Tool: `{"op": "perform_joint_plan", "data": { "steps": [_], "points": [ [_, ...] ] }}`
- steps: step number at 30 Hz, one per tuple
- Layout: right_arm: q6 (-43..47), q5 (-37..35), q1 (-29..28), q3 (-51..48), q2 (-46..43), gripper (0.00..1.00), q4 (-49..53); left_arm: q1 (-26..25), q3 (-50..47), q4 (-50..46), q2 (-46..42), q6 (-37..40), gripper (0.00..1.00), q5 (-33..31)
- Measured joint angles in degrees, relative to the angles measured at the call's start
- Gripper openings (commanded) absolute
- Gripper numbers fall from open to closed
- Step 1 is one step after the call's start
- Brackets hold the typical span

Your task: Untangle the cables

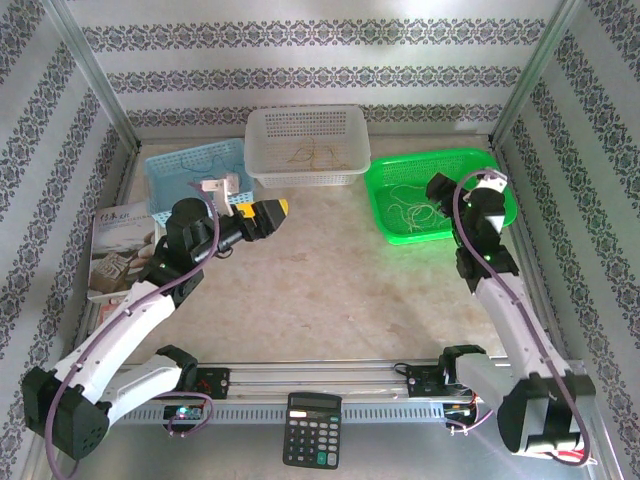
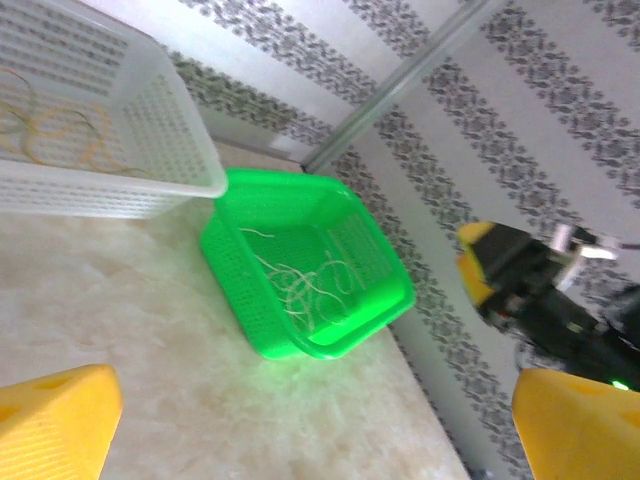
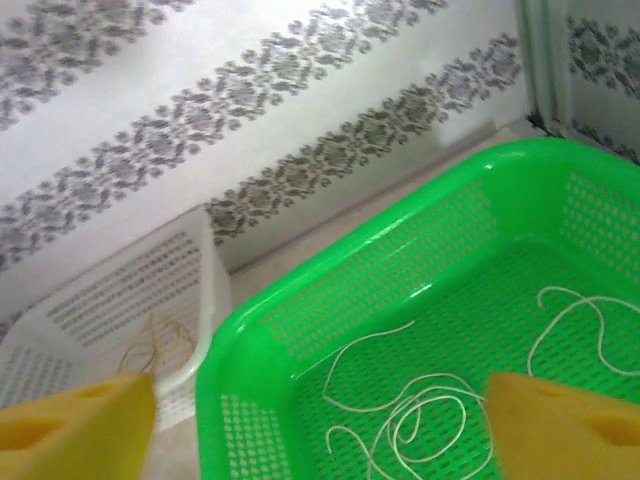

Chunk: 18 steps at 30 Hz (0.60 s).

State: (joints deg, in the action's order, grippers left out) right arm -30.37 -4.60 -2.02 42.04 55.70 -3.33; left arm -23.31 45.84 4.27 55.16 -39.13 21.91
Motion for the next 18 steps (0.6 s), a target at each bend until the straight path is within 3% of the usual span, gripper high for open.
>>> {"op": "perform_joint_plan", "data": {
  "steps": [7, 12, 18],
  "points": [
    [3.3, 2.0, -2.0, -2.4, -5.4, 0.98, 5.1, 1.6, -4.5, -0.9, -7.9, 13.0, 1.0, -19.7],
    [10.6, -7.3, -9.0, -7.7, -5.8, 0.98, 3.2, 6.4, -9.9, 5.1, -7.6, 26.2, 1.0, -32.5],
    [19.6, -16.3, -11.8, -15.3, -5.3, 0.98, -1.5, 13.3, -20.3, 14.6, -1.0, 35.3, 1.0, -39.9]
  ]
}}
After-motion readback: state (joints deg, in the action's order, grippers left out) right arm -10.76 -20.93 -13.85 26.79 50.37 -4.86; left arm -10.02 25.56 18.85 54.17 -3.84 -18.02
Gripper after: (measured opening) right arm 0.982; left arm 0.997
